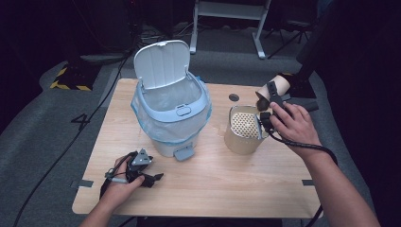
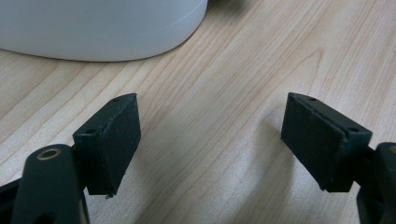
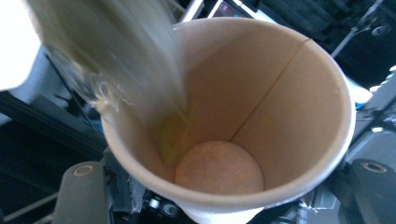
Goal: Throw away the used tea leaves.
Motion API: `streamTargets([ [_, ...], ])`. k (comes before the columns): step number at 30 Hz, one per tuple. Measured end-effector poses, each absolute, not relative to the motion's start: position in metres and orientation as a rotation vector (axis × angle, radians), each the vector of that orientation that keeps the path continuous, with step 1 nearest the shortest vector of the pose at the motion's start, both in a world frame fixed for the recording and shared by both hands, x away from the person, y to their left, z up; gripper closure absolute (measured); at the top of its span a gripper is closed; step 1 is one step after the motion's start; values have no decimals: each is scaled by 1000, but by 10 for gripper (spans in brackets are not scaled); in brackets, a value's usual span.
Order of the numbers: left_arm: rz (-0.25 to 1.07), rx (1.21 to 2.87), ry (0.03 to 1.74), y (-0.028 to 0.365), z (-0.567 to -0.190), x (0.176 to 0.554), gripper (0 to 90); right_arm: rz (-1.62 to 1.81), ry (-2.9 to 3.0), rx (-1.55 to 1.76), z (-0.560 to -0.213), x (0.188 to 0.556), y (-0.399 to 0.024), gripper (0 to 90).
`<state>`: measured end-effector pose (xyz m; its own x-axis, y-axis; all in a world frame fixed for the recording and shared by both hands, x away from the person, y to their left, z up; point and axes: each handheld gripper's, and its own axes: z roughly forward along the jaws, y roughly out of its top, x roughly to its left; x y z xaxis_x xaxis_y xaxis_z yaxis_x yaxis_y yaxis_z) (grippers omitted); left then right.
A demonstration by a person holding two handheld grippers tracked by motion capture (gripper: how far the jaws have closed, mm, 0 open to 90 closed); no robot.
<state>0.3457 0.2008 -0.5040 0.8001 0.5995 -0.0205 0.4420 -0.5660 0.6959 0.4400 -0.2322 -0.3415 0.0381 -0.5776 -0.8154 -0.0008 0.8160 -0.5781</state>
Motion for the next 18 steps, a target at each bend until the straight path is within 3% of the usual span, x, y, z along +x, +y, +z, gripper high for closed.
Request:
streamTargets([
  [18, 284, 2264, 765, 201, -504, 346, 203, -574, 1380, -571, -345, 436, -224, 309],
])
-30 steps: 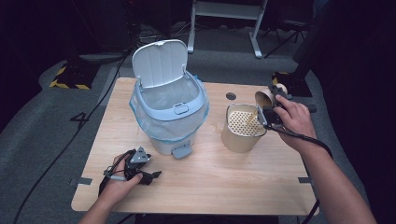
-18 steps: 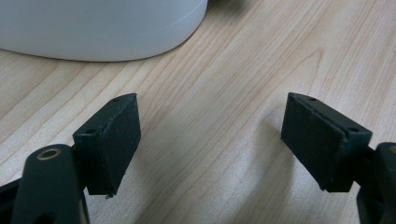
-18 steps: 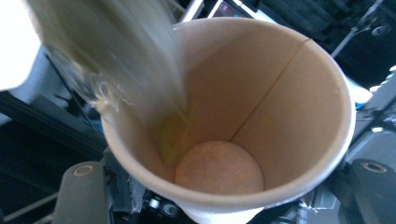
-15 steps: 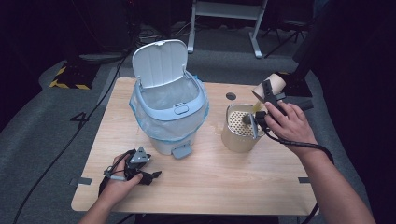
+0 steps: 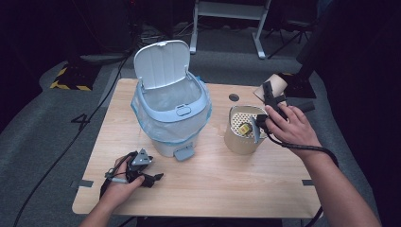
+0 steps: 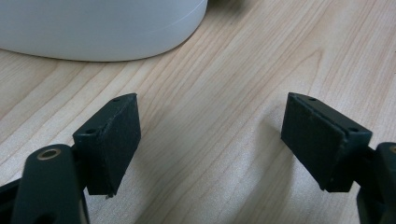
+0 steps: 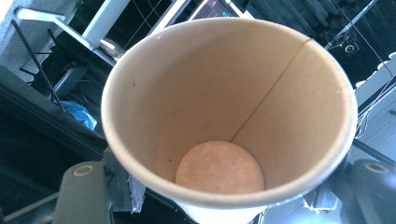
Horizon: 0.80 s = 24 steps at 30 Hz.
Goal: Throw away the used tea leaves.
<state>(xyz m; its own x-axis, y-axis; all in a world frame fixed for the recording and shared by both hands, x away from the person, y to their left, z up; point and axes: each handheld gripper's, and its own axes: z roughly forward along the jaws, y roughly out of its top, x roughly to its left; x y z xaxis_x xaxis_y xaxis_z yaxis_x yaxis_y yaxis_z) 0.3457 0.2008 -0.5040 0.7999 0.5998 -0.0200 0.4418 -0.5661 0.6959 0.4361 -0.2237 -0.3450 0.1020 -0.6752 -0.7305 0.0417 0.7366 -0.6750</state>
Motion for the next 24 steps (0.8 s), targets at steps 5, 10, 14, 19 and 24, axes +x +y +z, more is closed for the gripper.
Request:
streamTargets([
  [5, 284, 2265, 765, 201, -504, 346, 203, -580, 1374, -583, -346, 435, -222, 309],
  [10, 284, 2265, 765, 201, -504, 346, 203, -571, 1386, -594, -348, 435, -222, 308],
  [14, 282, 2264, 766, 201, -504, 346, 202, -575, 1395, -596, -347, 437, -223, 308],
  [19, 282, 2264, 766, 201, -504, 346, 202, -539, 1413, -550, -342, 438, -228, 308],
  [24, 282, 2264, 766, 201, -504, 346, 202, -414, 1513, -465, -340, 438, -233, 306],
])
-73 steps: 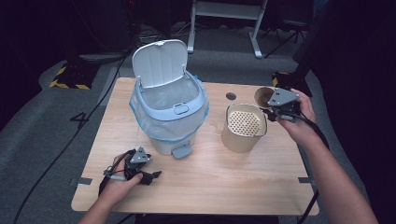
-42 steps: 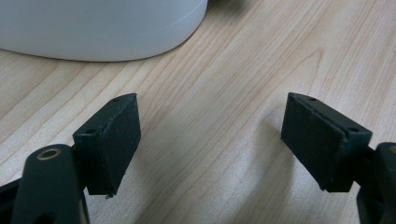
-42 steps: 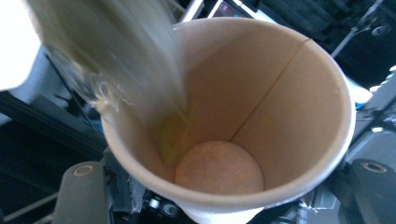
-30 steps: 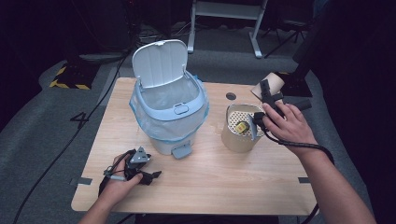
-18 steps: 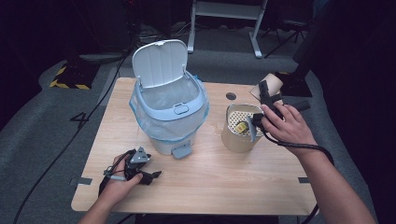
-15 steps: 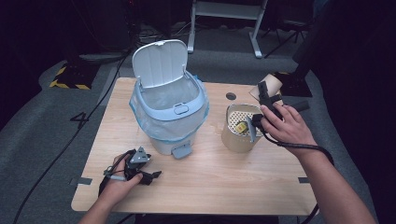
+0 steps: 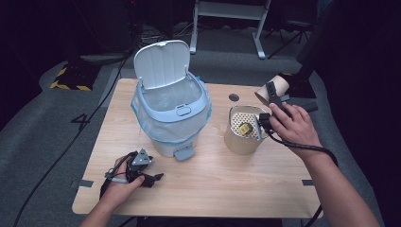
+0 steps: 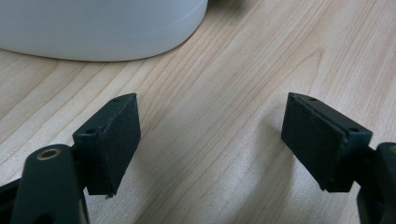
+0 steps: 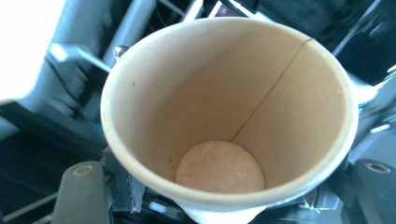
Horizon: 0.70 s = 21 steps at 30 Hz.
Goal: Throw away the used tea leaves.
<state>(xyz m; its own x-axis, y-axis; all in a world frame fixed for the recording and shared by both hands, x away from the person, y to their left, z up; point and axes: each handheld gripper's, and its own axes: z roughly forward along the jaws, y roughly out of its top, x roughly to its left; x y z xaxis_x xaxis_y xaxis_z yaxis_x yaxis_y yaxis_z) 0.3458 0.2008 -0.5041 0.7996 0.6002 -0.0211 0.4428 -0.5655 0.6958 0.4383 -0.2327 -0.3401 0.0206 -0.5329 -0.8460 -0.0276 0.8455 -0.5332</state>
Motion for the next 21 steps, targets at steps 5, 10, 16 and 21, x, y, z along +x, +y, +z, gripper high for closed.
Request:
streamTargets([
  [5, 283, 2264, 766, 201, -504, 346, 202, -78, 1745, -159, -332, 445, -244, 305],
  [10, 283, 2264, 766, 201, -504, 346, 202, 296, 1954, 155, -330, 451, -253, 305],
  [16, 284, 2263, 769, 201, -504, 345, 202, 689, 2094, 486, -326, 455, -266, 303],
  [21, 283, 2263, 767, 201, -504, 345, 202, 911, 2185, 747, -327, 453, -271, 302],
])
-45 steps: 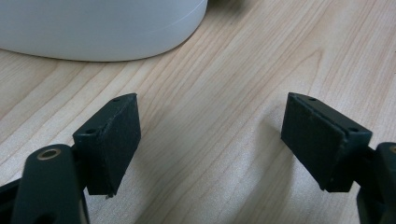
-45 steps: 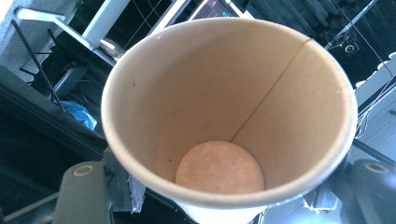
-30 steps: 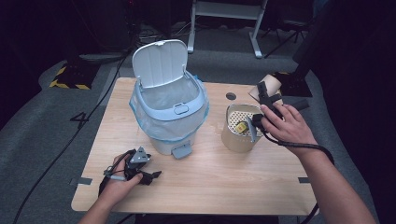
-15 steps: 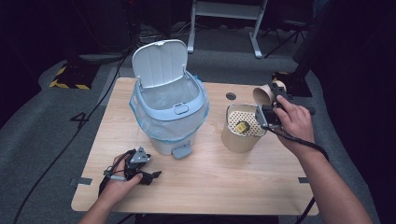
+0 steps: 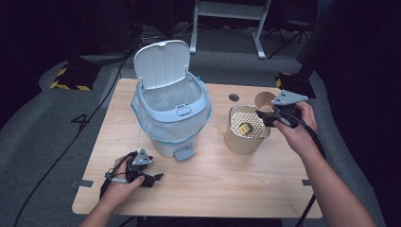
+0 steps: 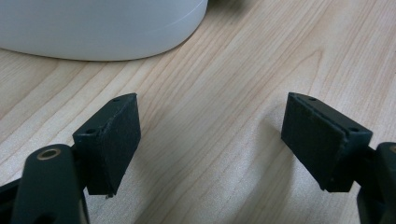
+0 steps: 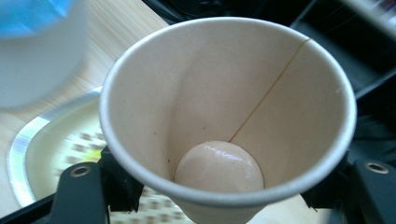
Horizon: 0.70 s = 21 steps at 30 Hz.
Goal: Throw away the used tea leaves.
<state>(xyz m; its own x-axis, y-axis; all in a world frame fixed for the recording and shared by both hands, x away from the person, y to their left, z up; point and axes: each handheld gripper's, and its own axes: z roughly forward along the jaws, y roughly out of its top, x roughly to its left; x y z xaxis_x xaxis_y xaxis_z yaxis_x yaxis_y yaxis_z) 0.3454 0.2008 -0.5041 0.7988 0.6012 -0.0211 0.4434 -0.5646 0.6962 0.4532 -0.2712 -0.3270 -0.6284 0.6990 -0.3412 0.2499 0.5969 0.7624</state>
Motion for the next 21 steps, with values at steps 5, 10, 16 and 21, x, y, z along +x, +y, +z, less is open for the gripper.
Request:
streamTargets([
  [5, 282, 2263, 768, 201, -504, 346, 201, 1137, 2255, 867, -325, 455, -280, 302],
  [10, 283, 2263, 767, 201, -504, 345, 201, 1229, 2323, 924, -322, 455, -285, 303],
  [16, 283, 2263, 767, 201, -504, 346, 201, 1292, 2353, 873, -316, 452, -285, 302],
  [21, 282, 2263, 767, 201, -504, 346, 201, 1246, 2390, 811, -312, 451, -282, 300],
])
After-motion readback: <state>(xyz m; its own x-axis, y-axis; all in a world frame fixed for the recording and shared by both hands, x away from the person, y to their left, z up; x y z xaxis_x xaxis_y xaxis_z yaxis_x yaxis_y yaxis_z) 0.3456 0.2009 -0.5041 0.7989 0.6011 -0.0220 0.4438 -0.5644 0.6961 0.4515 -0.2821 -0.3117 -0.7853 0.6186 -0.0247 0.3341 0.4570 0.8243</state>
